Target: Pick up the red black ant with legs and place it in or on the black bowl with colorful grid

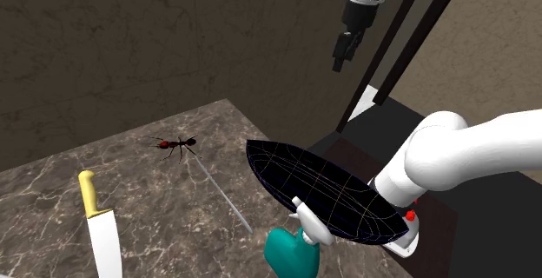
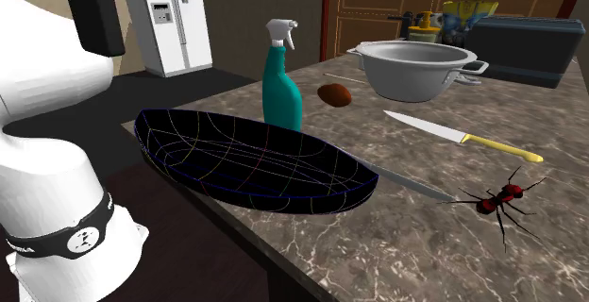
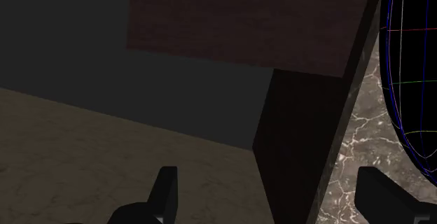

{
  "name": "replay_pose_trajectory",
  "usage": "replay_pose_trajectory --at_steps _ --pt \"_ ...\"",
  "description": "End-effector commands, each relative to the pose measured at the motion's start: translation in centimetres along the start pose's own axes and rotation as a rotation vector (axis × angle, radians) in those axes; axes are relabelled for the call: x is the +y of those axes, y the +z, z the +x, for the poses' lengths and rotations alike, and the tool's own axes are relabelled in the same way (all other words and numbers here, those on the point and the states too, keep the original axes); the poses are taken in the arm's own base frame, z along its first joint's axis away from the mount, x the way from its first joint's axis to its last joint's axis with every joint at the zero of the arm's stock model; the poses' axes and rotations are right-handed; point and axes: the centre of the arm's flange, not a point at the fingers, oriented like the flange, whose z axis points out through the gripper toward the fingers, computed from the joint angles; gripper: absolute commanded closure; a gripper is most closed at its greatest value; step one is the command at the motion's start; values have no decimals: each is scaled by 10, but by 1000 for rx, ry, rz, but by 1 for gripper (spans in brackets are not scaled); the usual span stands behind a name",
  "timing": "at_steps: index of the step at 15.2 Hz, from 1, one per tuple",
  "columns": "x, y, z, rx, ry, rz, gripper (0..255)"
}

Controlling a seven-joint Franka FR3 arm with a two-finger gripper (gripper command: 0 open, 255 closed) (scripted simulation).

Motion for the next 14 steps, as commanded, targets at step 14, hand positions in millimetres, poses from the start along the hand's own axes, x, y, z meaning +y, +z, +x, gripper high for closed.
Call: replay_pose_trajectory --at_steps 14 --pt "-101 68 112 6 -135 60 0"
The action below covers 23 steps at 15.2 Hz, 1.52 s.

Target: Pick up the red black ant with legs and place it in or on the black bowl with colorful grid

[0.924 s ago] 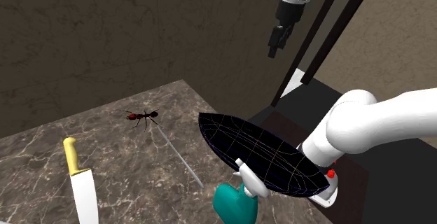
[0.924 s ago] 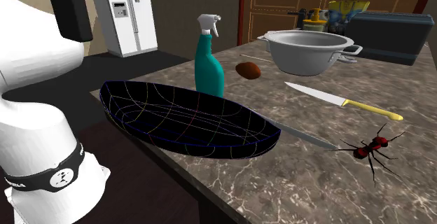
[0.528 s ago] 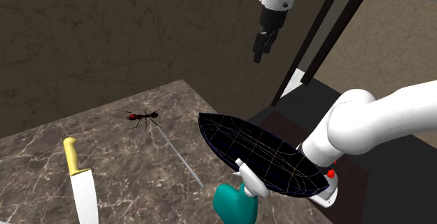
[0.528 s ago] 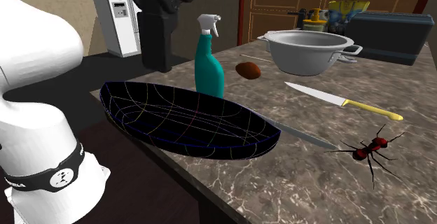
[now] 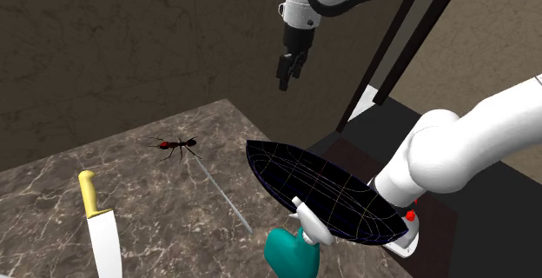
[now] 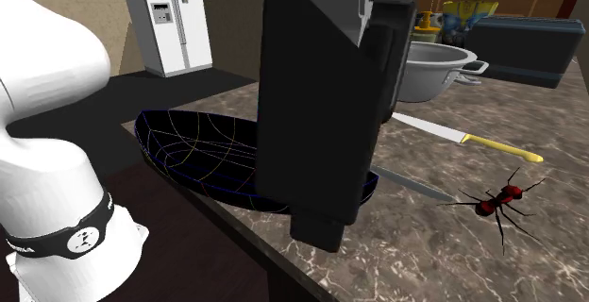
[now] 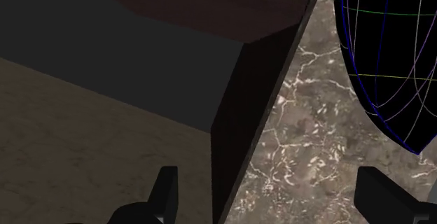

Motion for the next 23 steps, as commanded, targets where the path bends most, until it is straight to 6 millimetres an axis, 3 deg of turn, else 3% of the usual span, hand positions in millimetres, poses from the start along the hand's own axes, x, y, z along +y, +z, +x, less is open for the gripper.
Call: replay_pose_trajectory --at_steps 1,12,23 --pt "-14 14 16 2 -21 10 0" --pt "-101 71 110 7 -136 60 0" --pt "-200 123 194 13 -250 111 0"
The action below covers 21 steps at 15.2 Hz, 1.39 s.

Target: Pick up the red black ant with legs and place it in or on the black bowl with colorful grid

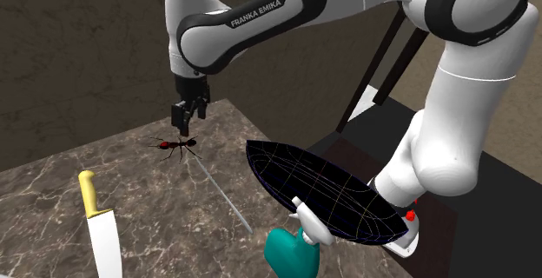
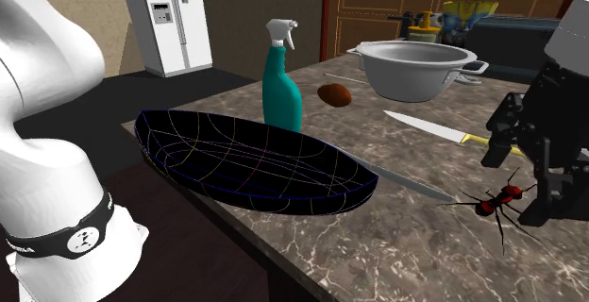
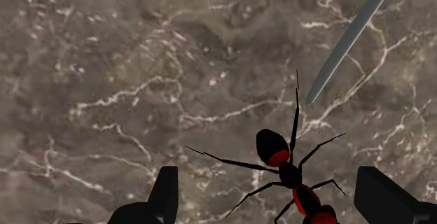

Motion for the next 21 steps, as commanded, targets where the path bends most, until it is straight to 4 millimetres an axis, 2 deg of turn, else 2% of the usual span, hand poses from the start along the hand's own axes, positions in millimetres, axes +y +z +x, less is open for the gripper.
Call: replay_pose_trajectory --at_steps 1,3,10,18,19,21 --pt "-16 13 17 1 -21 10 0" --pt "-25 20 28 2 -34 15 0" --pt "-26 60 28 2 -34 15 0" --pt "-26 60 28 2 -34 15 0" --pt "-26 60 28 2 -34 15 255" --pt "-26 60 28 2 -34 15 255"
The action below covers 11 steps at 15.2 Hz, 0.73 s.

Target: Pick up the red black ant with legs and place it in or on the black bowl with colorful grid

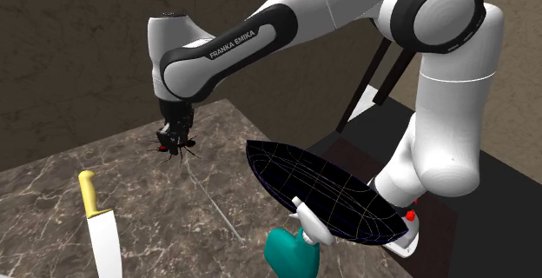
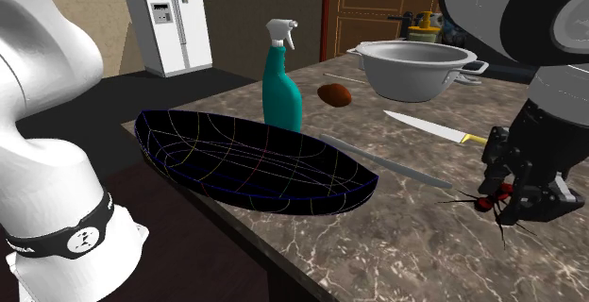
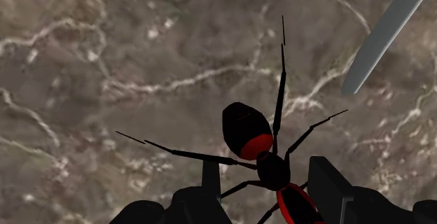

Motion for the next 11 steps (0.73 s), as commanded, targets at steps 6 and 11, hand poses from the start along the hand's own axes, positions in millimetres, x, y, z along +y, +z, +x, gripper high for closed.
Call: replay_pose_trajectory --at_steps 6,11 --pt "1 6 -1 -7 3 -2 255" --pt "0 -17 -1 -7 3 -2 255"
